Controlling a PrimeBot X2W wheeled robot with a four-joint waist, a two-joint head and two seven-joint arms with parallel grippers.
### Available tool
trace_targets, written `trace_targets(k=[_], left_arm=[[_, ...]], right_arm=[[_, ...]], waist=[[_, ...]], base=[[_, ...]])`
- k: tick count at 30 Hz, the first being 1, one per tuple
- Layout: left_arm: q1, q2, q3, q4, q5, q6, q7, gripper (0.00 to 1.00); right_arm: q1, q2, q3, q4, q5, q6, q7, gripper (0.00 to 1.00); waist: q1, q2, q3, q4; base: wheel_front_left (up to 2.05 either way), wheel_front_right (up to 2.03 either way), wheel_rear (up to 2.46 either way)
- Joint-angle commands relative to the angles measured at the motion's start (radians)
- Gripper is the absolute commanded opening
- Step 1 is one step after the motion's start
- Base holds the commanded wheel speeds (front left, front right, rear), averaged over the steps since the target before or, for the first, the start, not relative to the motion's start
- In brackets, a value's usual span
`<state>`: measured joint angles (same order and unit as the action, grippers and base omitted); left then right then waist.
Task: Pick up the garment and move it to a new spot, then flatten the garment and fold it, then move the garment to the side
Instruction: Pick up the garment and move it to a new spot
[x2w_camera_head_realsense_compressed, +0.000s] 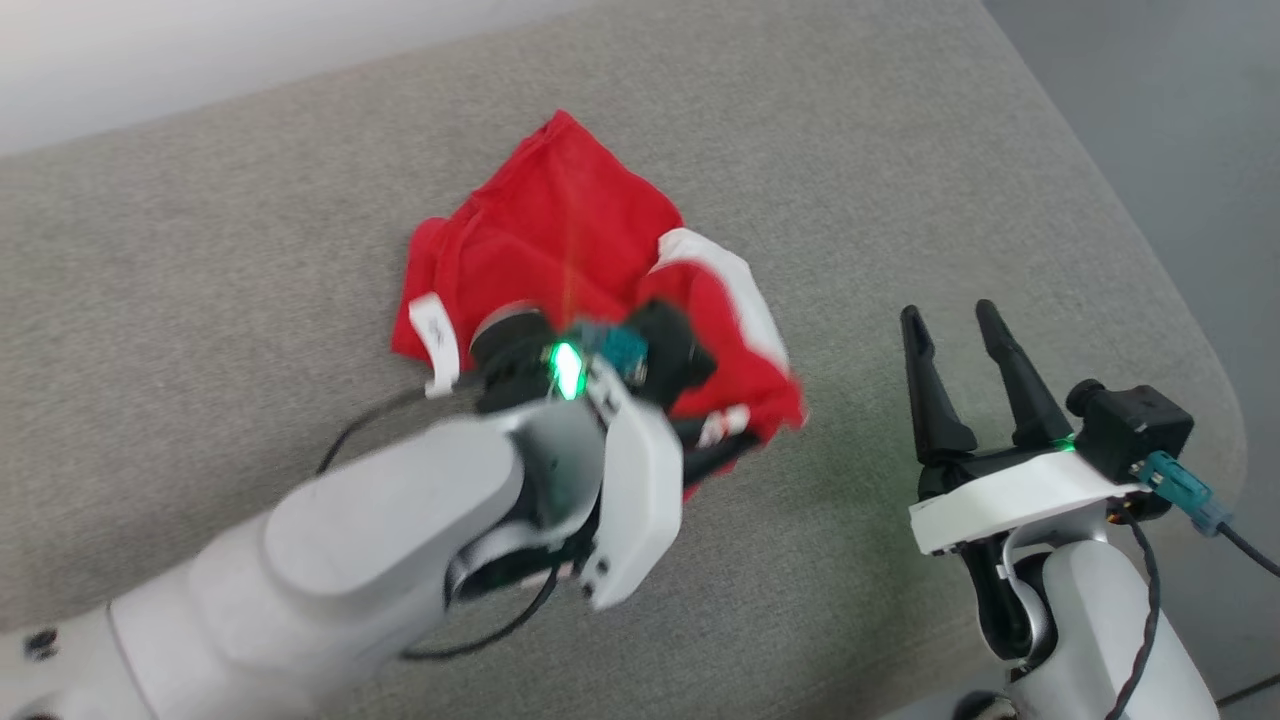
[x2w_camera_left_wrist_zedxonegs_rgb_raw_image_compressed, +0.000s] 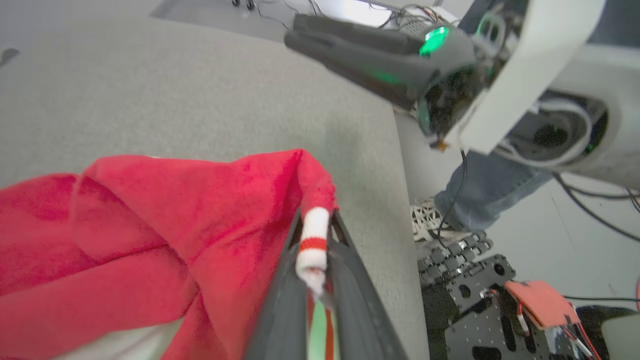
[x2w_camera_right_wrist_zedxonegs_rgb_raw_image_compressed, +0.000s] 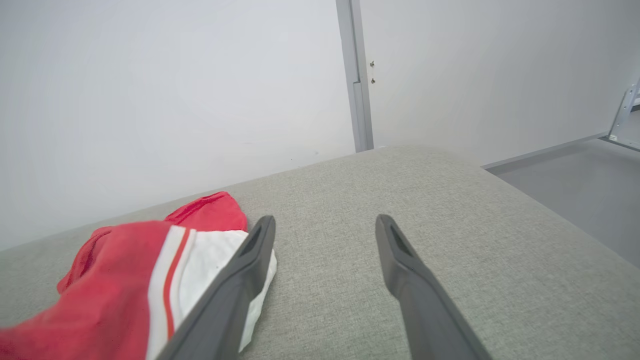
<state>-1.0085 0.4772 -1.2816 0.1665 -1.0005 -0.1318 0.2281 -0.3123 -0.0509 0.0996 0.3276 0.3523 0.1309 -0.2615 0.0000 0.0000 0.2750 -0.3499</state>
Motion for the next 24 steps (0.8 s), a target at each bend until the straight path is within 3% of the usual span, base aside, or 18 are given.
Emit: trace_targets(k=[1,5,18,19,20,21,22,23,24], left_arm=[[0.017,0.015,0.003,-0.009,0.01,0.003,0.012,0.0],[0.09,0.041,0.001,0.002,0.054,0.003,0.072,0.0],[0.177,0.044,-0.004,0.147,0.194,0.004,0.246,0.0],[0.171,0.046,-0.004,0.146,0.182,0.004,0.237,0.13],[0.171,0.046,-0.004,0.146,0.182,0.004,0.237,0.13],[0.16,0.047,-0.004,0.141,0.173,0.004,0.229,0.31],[0.147,0.051,-0.003,0.136,0.176,0.004,0.219,0.7],[0.133,0.054,0.0,0.131,0.185,0.004,0.204,1.0],[0.111,0.055,0.003,0.128,0.183,0.005,0.166,1.0]], right_arm=[[0.01,0.0,-0.003,-0.005,0.006,0.0,-0.005,1.0],[-0.002,0.0,0.007,-0.014,0.026,0.0,-0.005,1.0],[-0.02,0.0,0.039,-0.028,0.059,0.0,-0.005,1.0],[-0.018,0.0,0.034,-0.028,0.056,0.0,-0.005,1.0],[-0.018,0.0,0.034,-0.028,0.056,0.0,-0.005,1.0],[-0.017,0.0,0.029,-0.028,0.051,0.0,-0.005,1.0],[-0.015,0.0,0.024,-0.027,0.046,0.0,-0.005,1.0],[-0.013,0.0,0.018,-0.025,0.039,0.0,-0.005,1.0],[-0.011,0.0,0.009,-0.022,0.021,0.0,-0.005,1.0]], waist=[[0.0,0.0,0.011,-0.015],[0.0,0.0,0.035,-0.038],[0.0,0.0,0.079,-0.085],[0.0,0.0,0.079,-0.082],[0.0,0.0,0.079,-0.082],[0.0,0.0,0.078,-0.076],[0.0,0.0,0.075,-0.068],[0.0,0.0,0.073,-0.058],[0.0,0.0,0.063,-0.033]], base=[[0.0,0.0,0.0],[0.0,0.0,0.0],[0.0,0.0,0.0],[0.0,0.0,0.0],[0.0,0.0,0.0],[0.0,0.0,0.0],[0.0,0.0,0.0],[0.0,0.0,0.0],[0.0,0.0,0.0]])
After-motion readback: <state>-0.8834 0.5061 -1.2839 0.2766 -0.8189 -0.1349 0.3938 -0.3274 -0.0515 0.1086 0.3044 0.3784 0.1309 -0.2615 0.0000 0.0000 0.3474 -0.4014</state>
